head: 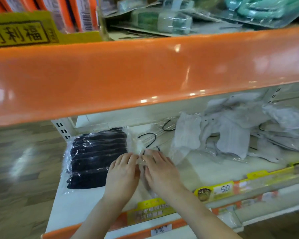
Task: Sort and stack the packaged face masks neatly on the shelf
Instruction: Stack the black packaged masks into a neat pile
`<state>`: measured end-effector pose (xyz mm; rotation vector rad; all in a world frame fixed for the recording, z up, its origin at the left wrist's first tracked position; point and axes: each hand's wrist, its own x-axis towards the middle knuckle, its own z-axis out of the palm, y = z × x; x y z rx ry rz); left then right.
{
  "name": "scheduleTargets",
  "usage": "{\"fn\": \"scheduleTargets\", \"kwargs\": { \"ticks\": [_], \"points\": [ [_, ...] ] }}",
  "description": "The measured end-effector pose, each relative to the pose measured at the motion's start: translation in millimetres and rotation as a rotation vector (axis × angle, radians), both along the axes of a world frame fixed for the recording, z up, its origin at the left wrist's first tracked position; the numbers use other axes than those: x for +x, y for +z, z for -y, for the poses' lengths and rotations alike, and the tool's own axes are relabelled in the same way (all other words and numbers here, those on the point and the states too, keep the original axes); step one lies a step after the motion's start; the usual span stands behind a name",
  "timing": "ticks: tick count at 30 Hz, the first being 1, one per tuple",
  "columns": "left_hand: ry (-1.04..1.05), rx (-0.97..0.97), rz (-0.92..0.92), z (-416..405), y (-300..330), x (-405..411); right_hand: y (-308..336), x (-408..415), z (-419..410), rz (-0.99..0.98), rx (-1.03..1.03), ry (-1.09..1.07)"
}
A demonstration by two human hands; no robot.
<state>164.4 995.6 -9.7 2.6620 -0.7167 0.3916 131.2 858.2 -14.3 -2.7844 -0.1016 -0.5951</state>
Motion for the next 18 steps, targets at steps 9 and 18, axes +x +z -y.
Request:
{"fn": "scheduleTargets", "kwargs": {
  "ticks": [9,18],
  "points": [
    [-0.123,-0.09,-0.044,113.3,0.3,-4.9,0.6,-23.4,114.0,0.008,-0.012,-0.128],
    [-0.243,-0.07,-0.056,218.6,-9.0,-24.9,-6.7,-47.9,229.3,-0.047,-0.087,-0.272]
  ]
}}
